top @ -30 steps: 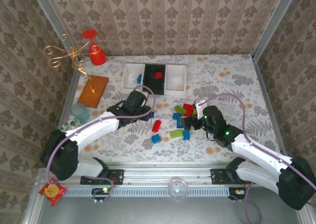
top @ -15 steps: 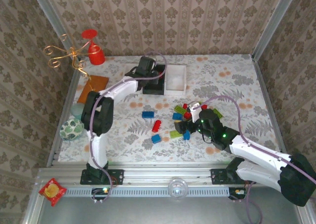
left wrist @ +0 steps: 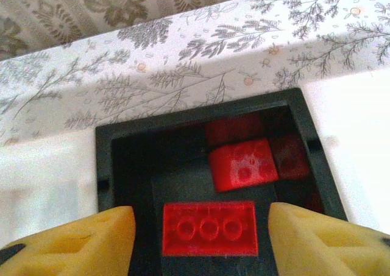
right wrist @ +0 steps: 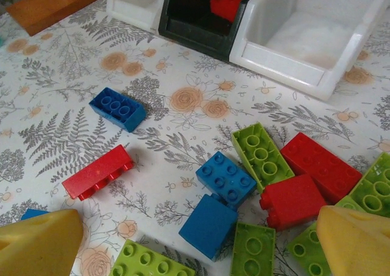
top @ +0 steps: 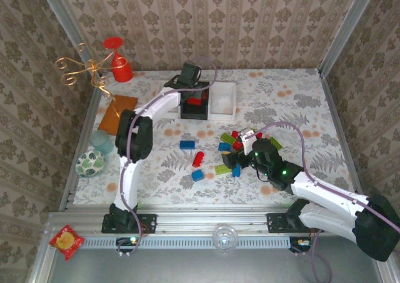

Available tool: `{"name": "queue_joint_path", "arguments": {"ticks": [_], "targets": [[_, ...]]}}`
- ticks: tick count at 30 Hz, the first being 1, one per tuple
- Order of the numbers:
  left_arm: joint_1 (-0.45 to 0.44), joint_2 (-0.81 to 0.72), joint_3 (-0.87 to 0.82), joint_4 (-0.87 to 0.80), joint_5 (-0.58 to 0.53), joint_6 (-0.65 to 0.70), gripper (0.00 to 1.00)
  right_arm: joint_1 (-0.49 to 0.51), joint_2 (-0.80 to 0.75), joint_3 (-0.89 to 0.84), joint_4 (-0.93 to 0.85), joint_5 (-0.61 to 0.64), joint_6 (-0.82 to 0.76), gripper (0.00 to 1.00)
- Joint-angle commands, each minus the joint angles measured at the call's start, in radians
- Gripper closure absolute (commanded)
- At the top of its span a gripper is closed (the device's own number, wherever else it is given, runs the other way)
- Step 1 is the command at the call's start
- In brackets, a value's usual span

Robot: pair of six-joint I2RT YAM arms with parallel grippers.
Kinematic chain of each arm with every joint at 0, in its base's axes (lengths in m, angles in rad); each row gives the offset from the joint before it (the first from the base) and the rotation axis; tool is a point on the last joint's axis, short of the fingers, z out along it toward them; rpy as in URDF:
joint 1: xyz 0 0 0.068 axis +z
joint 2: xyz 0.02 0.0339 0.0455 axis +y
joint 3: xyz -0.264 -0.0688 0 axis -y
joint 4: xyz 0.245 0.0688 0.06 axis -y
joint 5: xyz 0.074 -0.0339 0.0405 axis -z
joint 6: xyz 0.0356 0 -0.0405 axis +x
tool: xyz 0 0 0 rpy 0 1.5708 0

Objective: Sort the legos into containers by color
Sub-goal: Place the lego in the container, then pick up the lego from the center of the table.

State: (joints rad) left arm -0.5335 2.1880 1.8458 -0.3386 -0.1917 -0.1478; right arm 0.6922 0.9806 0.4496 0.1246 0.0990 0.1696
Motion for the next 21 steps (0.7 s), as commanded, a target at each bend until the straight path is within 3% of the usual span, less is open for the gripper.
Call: {"name": "queue_joint_path", "arguments": {"ticks": [1,5,12,15,21], "targets": [[-0.054,-0.24,-0.211,0.028,-0.015,0.024,0.36,0.006,-0.023,-0.012,0.002,0.045,-0.021,0.0],[-0.12,-0.472,-0.539,0.079,0.123,-0.044,0.35,0.004,-0.042,-0.01,-0.019,0.071,-0.027,0.0],[-0.224,-0.709,-0.88,0.011,0.214,-0.177,0.35,0.002,-0.125,-0.034,-0.028,0.123,-0.035,0.0],[-0.228,-0.729,-0.955,0.029,0.273,-0.221,0.35,-0.002,-0.147,-0.044,-0.027,0.137,-0.035,0.0],[-0.264,-0.623,-0.929,0.005,0.261,-0.199,0.36,-0.003,-0.126,-0.042,-0.021,0.135,-0.033,0.0]]}}
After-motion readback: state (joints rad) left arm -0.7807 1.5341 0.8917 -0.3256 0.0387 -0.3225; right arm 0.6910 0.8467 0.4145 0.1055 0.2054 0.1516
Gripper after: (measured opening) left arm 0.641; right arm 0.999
